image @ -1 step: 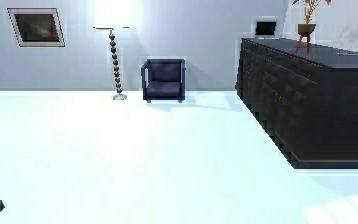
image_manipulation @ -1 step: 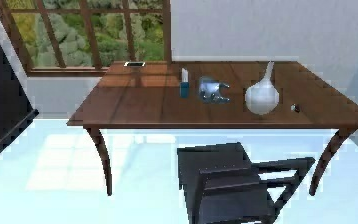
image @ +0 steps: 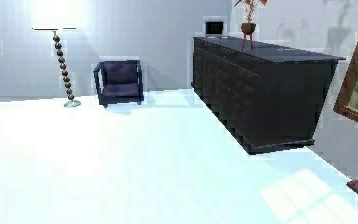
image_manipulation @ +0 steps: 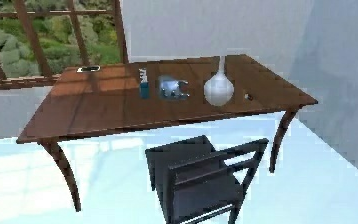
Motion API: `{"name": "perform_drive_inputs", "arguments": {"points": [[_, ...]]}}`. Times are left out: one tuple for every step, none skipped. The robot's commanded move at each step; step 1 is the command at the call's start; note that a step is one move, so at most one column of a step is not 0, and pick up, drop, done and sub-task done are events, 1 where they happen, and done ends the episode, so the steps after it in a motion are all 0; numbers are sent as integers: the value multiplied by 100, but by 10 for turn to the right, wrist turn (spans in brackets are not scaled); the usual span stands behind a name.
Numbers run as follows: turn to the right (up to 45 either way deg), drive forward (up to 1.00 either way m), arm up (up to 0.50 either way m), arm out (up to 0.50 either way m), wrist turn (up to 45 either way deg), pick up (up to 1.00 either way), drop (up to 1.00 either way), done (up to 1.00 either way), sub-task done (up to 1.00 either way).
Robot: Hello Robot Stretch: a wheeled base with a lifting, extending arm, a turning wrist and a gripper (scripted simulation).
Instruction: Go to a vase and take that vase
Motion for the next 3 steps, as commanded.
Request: {"name": "perform_drive_inputs", "arguments": {"points": [[0,10,0,0,0,0,0,0,0],[150,0,0,0,0,0,0,0,0],[450,0,0,0,0,0,0,0,0]]}}
